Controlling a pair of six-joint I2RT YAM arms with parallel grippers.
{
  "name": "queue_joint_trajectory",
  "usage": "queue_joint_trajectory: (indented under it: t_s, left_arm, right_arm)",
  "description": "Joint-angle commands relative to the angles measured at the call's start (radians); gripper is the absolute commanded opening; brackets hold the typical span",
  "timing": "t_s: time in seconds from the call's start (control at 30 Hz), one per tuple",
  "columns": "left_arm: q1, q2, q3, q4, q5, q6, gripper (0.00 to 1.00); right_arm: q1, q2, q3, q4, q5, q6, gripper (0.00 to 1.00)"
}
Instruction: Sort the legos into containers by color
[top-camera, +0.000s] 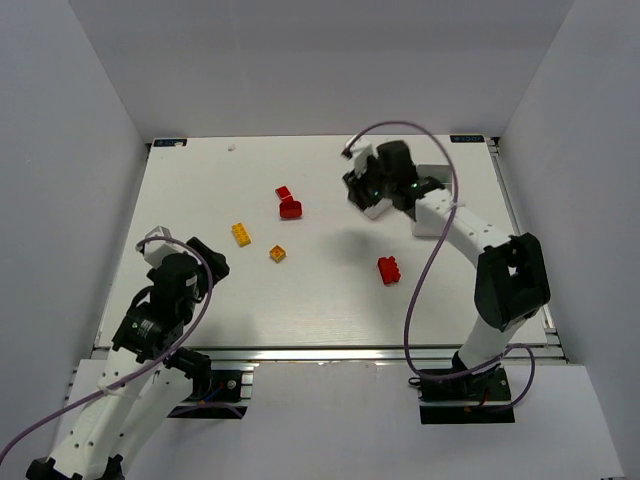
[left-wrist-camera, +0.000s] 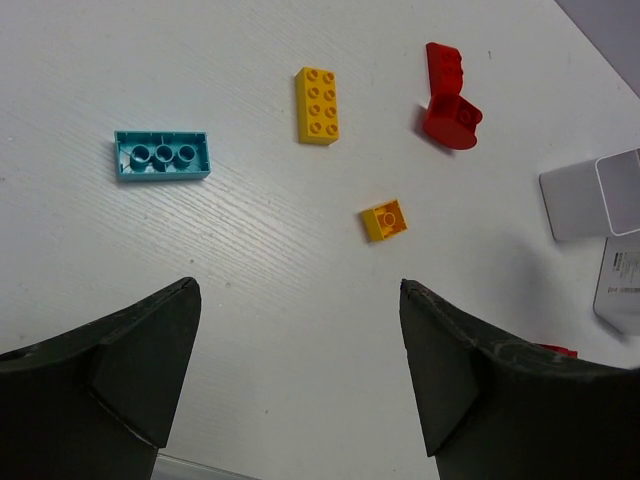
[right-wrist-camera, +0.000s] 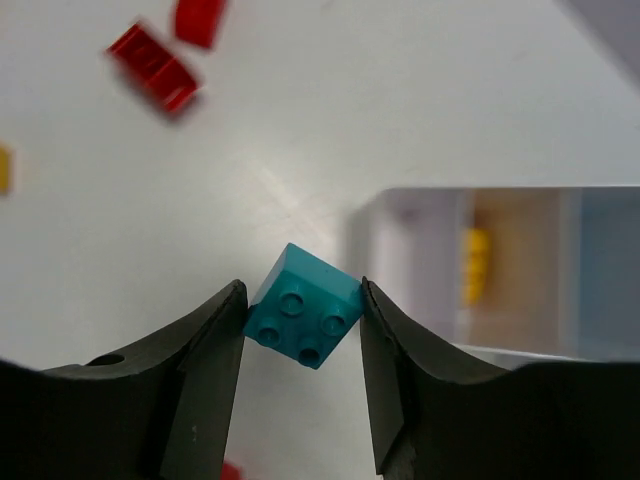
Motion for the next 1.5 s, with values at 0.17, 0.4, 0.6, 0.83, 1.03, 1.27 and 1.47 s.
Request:
queue_joint_trajectory:
  t_s: [0.17, 0.4, 0.6, 0.83, 1.03, 1.27, 1.47]
  left_arm:
    - [0.005, 0.101, 0.000, 0.134, 0.021, 0.052, 0.90]
    - [0.005, 0.151, 0.013, 0.180, 0.016, 0.066, 0.90]
    - [0.005, 0.152, 0.007, 0.184, 0.005, 0.048, 0.90]
    - [0.005, 0.177, 0.007, 0.190, 0.011, 0.043, 0.90]
    - [0.005, 0.224, 0.023, 0.213, 0.024, 0.066, 0.90]
    - [0.005, 0.244, 0.033, 0.220, 0.028, 0.069, 0.90]
    - [0.007, 0.269, 0.051, 0.179, 0.031, 0.016, 0.90]
  right_arm:
    - [-0.151, 0.116, 0.260, 0.095, 0.232, -0.037, 0.00]
    - [-0.208, 0.255, 0.399, 0.110, 0.397, -0.011, 0.00]
    - [-0.234, 0.306, 0.443, 0.072, 0.398, -0.019, 0.00]
    - [-0.236, 0.314, 0.432, 0.038, 0.349, -0.005, 0.13]
    - [-0.236, 0.318, 0.420, 0.024, 0.331, 0.009, 0.27]
    - [-0.237, 0.325, 0.420, 0.029, 0.341, 0.009, 0.58]
    - [-0.241, 0.314, 0.420, 0.026, 0.334, 0.012, 0.68]
